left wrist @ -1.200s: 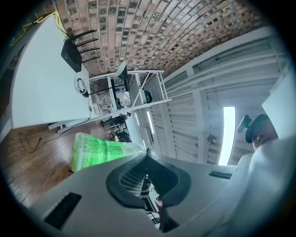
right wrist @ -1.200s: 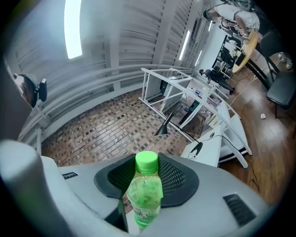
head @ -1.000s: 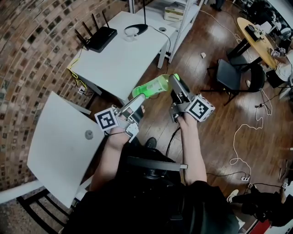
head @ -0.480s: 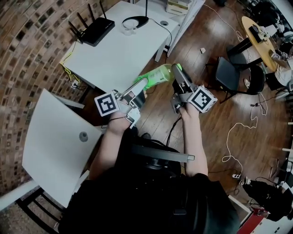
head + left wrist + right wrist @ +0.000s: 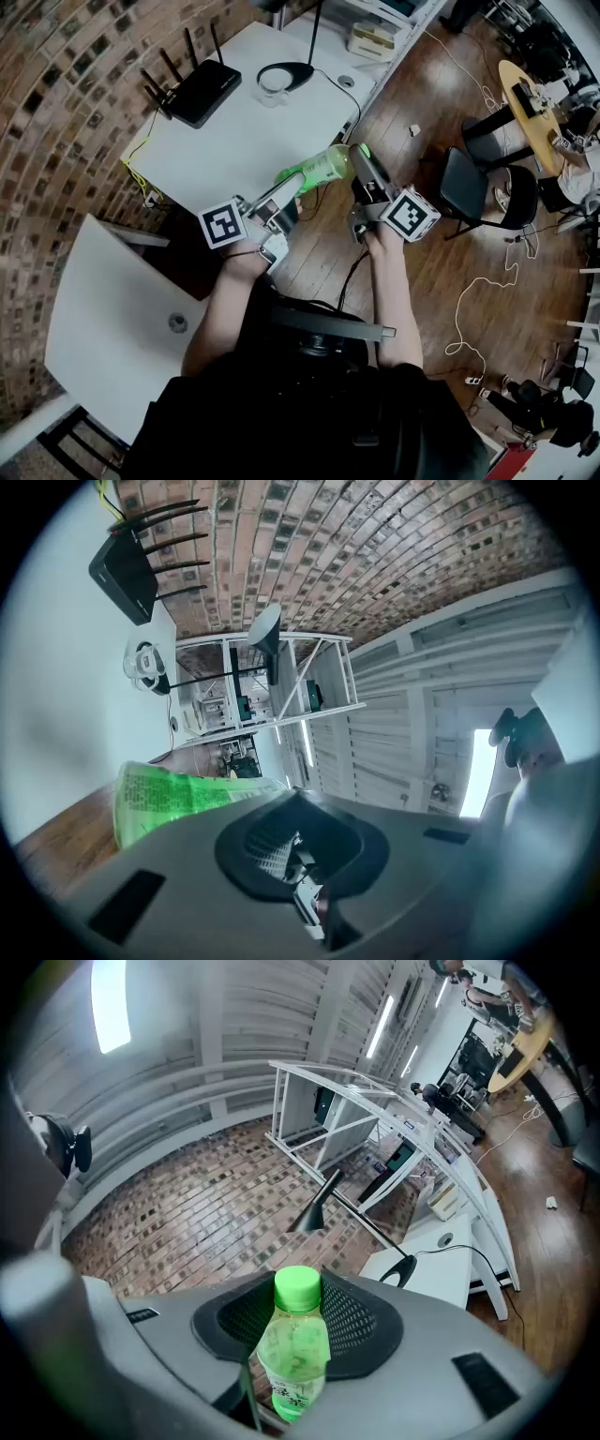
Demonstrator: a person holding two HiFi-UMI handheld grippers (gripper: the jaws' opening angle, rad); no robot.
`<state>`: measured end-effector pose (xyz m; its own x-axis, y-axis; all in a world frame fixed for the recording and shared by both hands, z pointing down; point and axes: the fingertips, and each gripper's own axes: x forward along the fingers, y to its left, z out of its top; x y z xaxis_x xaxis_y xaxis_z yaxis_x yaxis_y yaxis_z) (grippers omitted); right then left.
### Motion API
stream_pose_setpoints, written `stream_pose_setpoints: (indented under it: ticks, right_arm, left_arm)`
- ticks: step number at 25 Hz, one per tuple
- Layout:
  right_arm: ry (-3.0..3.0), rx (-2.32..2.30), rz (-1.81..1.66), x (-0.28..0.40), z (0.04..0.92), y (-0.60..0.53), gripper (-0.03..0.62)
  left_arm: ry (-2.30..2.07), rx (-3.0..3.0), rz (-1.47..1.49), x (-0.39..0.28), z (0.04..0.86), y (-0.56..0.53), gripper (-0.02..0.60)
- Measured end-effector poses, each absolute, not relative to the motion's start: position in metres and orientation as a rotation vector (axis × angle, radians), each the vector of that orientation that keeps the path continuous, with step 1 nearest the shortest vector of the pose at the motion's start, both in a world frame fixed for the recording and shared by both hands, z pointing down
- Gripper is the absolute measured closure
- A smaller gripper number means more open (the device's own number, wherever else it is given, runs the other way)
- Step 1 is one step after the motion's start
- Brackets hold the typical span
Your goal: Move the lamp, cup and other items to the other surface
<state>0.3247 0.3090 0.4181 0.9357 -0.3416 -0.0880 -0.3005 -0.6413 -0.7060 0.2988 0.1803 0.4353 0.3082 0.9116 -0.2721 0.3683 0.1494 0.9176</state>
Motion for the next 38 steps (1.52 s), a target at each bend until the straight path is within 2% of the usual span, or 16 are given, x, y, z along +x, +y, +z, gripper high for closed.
stream_pose_setpoints:
  ticks: [11,22,38]
  right_arm:
    - [0.441,-2.344,-0.09,0.421,0.423,0.271,0.416]
    - [0.501,-2.4,-0.135,0.461,0.424,0.258,0.416]
    - [0.685,-2.522,-0.311,0.575,0.461,0.252,0.416]
  left_arm:
    - [1.226,1.42,0.589,0.384,0.443,0.134,0.575]
    - [1.184,1.45,0.543,0.411,0.445,0.117,0.575]
    - [1.024,1.568,0.461,0.484,0.444,0.123,0.575]
